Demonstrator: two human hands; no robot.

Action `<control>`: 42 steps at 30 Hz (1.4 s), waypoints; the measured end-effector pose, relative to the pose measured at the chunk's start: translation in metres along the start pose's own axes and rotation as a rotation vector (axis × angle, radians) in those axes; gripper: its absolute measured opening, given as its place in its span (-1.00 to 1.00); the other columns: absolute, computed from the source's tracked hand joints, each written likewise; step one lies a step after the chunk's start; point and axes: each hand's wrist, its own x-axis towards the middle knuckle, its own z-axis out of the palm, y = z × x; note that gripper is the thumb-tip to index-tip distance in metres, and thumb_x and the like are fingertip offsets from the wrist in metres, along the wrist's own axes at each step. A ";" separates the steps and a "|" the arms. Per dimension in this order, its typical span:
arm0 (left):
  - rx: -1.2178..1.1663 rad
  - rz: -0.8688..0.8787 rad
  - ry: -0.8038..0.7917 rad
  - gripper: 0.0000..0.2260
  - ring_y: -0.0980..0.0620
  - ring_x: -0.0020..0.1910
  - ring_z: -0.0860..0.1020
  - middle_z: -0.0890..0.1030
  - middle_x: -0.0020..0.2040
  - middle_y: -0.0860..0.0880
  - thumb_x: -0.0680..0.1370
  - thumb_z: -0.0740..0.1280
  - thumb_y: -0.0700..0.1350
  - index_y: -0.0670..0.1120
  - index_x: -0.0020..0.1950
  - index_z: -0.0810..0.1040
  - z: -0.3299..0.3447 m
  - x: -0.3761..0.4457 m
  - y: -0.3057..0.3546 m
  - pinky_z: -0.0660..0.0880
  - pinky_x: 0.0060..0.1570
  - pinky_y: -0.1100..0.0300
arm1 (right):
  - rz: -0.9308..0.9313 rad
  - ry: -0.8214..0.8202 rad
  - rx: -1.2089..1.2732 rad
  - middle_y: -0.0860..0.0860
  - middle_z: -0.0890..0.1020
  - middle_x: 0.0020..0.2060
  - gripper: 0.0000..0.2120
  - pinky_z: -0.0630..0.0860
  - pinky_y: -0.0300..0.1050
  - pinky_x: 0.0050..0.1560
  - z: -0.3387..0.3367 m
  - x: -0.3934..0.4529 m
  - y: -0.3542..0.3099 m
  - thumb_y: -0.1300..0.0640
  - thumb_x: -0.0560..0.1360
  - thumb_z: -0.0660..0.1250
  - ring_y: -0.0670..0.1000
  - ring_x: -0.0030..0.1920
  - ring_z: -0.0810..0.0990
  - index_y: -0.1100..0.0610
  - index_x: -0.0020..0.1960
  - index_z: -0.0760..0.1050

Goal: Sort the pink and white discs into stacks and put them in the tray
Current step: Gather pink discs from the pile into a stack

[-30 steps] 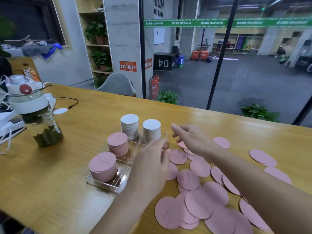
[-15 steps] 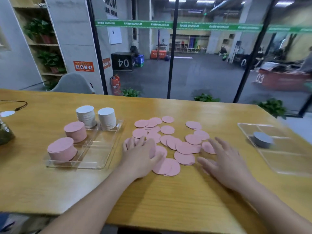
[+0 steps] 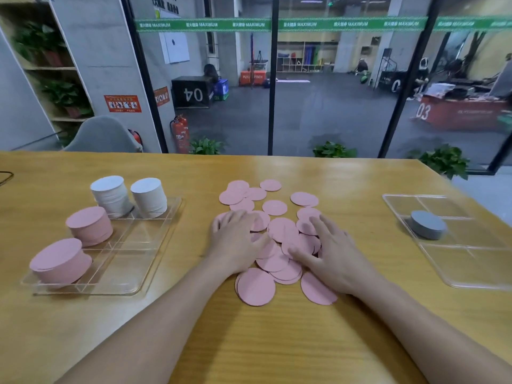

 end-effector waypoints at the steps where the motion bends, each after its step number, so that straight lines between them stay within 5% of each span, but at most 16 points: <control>1: -0.019 0.007 0.000 -0.44 0.02 0.63 0.28 0.42 0.55 0.17 0.61 0.18 0.42 0.21 0.53 0.44 0.001 0.005 0.000 0.07 0.65 -0.07 | -0.019 -0.002 0.021 -0.04 0.10 0.73 -0.05 0.11 0.10 0.65 -0.001 0.004 -0.001 -0.59 0.51 0.19 0.08 0.69 0.12 -0.06 0.70 0.14; 5: -0.072 0.056 0.013 -0.57 -0.02 0.65 0.29 0.41 0.62 0.13 0.69 0.30 0.19 0.15 0.55 0.47 0.008 0.016 -0.001 0.10 0.67 -0.06 | -0.097 0.000 0.058 -0.15 0.18 0.65 -0.21 0.21 -0.09 0.49 0.001 0.010 0.001 -0.47 0.56 0.29 0.06 0.57 0.27 -0.08 0.63 0.23; 9: -0.102 0.113 0.068 -0.66 -0.03 0.56 0.38 0.49 0.55 0.12 0.74 0.26 0.04 0.09 0.52 0.54 0.008 0.014 0.002 0.24 0.60 -0.06 | -0.135 -0.023 0.085 -0.18 0.08 0.70 -0.19 0.23 0.04 0.62 0.004 0.013 0.010 -0.48 0.58 0.25 0.00 0.68 0.15 -0.15 0.69 0.13; 14: -0.169 0.159 0.128 -0.82 0.00 0.25 0.45 0.63 0.17 0.18 0.70 0.36 0.06 0.10 0.23 0.71 -0.011 0.009 0.003 0.42 0.31 0.07 | -0.160 -0.005 0.205 -0.21 0.21 0.67 -0.26 0.26 -0.04 0.62 -0.003 0.011 0.025 -0.34 0.59 0.35 -0.18 0.65 0.20 -0.11 0.67 0.26; 19: -0.101 0.152 -0.140 -0.58 0.13 0.31 0.36 0.51 0.14 0.21 0.57 0.48 0.30 0.18 0.38 0.65 -0.033 -0.012 0.007 0.42 0.27 0.13 | -0.156 0.011 0.155 -0.23 0.35 0.58 -0.30 0.30 -0.05 0.60 -0.001 0.006 0.035 -0.39 0.55 0.38 -0.18 0.58 0.30 -0.06 0.57 0.47; 24: -0.115 0.132 -0.150 -0.51 0.15 0.38 0.28 0.46 0.20 0.23 0.54 0.51 0.33 0.16 0.41 0.63 -0.028 -0.017 0.011 0.35 0.30 0.16 | -0.163 0.043 0.153 -0.22 0.46 0.48 -0.38 0.34 0.08 0.56 0.001 0.007 0.029 -0.34 0.50 0.47 -0.12 0.51 0.38 -0.05 0.45 0.56; 27: -0.179 0.133 -0.130 -0.55 0.20 0.31 0.36 0.50 0.21 0.27 0.49 0.60 0.25 0.18 0.32 0.61 -0.029 -0.017 0.012 0.39 0.23 0.23 | -0.139 0.068 0.229 -0.25 0.58 0.27 -0.44 0.51 -0.05 0.34 -0.002 0.007 0.025 -0.31 0.39 0.56 -0.13 0.29 0.57 -0.11 0.29 0.56; 31: -0.517 0.032 -0.095 -0.76 0.12 -0.30 0.55 0.64 -0.11 0.14 0.54 0.61 -0.07 0.13 0.06 0.59 -0.027 -0.015 0.011 0.52 -0.26 0.24 | -0.085 0.100 0.465 -0.09 0.72 -0.14 -0.64 0.50 -0.27 -0.17 -0.003 0.004 0.021 0.06 0.46 0.63 -0.07 -0.17 0.68 -0.12 0.07 0.48; 34: -0.580 0.051 0.007 -0.86 0.01 -0.32 0.47 0.69 -0.18 0.08 0.60 0.54 -0.14 0.09 0.02 0.65 -0.027 -0.011 0.008 0.47 -0.25 0.17 | -0.094 0.089 0.649 0.01 0.69 -0.19 -0.74 0.58 -0.10 -0.25 -0.005 0.000 0.014 0.22 0.57 0.53 0.03 -0.33 0.68 -0.04 0.09 0.51; 37: -0.625 0.074 0.052 -0.90 -0.02 -0.20 0.60 0.72 -0.18 0.07 0.62 0.53 -0.14 0.05 -0.01 0.67 -0.029 -0.010 0.005 0.49 -0.10 0.08 | -0.153 0.065 0.682 -0.06 0.71 -0.11 -0.77 0.64 0.03 -0.24 -0.006 -0.002 0.008 0.24 0.64 0.43 0.03 -0.30 0.70 -0.07 0.17 0.58; 42: -0.828 0.150 -0.060 -0.92 0.01 -0.36 0.51 0.62 -0.28 -0.03 0.70 0.40 -0.29 -0.16 0.03 0.64 -0.030 -0.019 0.018 0.44 -0.33 0.18 | -0.309 0.237 0.458 -0.25 0.64 0.02 -0.67 0.50 -0.27 -0.04 0.004 -0.003 -0.001 0.24 0.62 0.44 -0.12 -0.03 0.60 -0.08 0.30 0.59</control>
